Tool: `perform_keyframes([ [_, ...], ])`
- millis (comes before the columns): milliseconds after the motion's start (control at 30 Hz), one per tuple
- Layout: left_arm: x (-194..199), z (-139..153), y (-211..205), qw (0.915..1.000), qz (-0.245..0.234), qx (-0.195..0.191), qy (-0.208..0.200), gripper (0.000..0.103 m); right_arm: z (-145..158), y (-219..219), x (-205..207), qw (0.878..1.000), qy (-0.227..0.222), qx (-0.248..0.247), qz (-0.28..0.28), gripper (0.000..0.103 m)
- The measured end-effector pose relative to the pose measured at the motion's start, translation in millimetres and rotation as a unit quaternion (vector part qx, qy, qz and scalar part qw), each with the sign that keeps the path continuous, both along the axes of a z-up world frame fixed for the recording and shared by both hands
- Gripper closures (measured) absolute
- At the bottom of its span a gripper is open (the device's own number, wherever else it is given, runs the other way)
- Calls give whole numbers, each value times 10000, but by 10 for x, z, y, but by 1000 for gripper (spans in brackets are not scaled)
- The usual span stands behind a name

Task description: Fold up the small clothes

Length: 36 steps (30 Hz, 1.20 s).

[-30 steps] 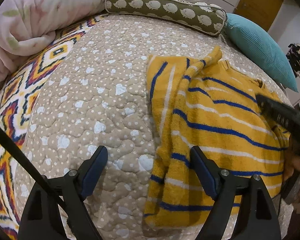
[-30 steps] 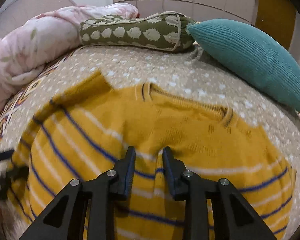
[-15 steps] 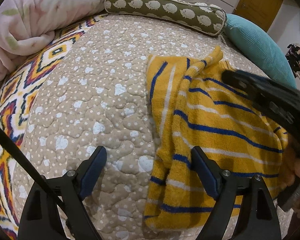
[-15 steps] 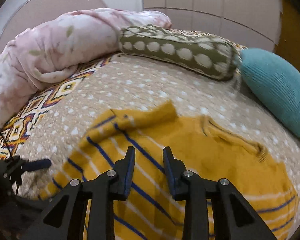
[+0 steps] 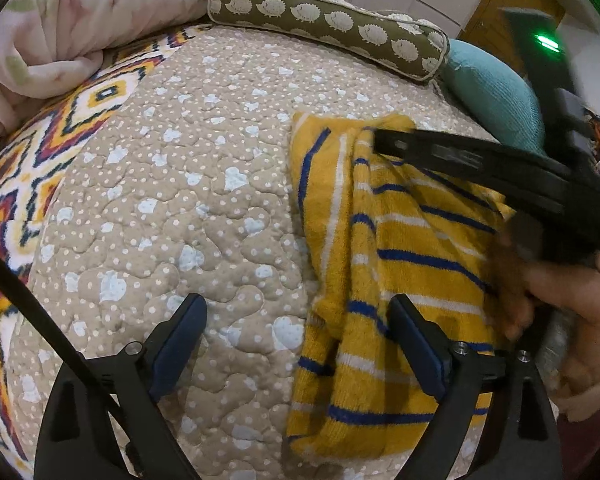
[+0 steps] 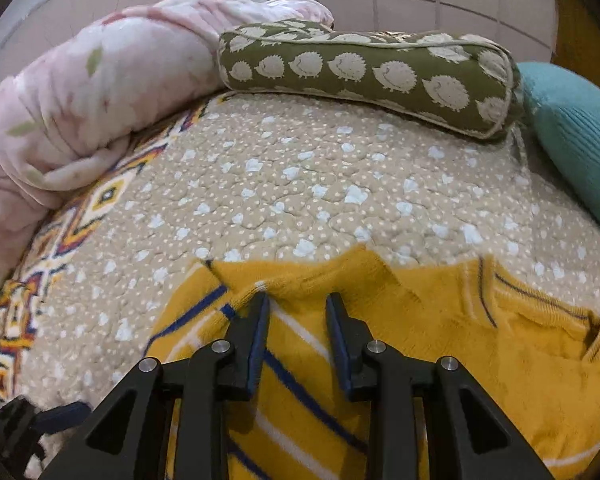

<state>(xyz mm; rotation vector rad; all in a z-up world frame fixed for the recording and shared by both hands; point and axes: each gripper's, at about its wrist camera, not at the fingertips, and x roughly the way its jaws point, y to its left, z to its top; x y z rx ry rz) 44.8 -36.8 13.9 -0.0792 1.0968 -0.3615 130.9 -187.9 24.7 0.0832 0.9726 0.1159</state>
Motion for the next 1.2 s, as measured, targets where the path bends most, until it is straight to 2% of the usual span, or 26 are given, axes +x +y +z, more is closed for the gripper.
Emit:
perform_keyframes([
  [33,-1,-4,-11,10000,9,8,-19,10,45,-40,-71,10000,-15,66,-4,60],
  [100,-5,-8,-37,10000,17,50,-48,8,150,-129,-269,9996,-93,253,25,42],
  [167,-2,-10,-52,9999,28,89,-53,8,245,-223,-501,9990,-167,408,58,39],
  [300,14,-10,-75,9999,101,132,-17,7,385,-408,-970,9992,-215,343,13,32],
  [467,31,-16,-115,9993,294,226,-47,6,419,-682,-1466,9974,-204,629,-295,27],
  [633,36,-7,-144,9988,353,340,-35,6,374,-885,-1801,9938,-164,935,-576,27],
  [867,84,5,-170,9984,396,395,30,6,387,-937,-1939,9945,-191,836,-607,27],
  [1133,110,-1,-245,9983,337,462,-71,6,330,-936,-1997,9932,-144,948,-656,26],
  [1200,107,1,-261,9984,309,463,-95,9,364,-956,-2021,9917,-237,1031,-727,26],
])
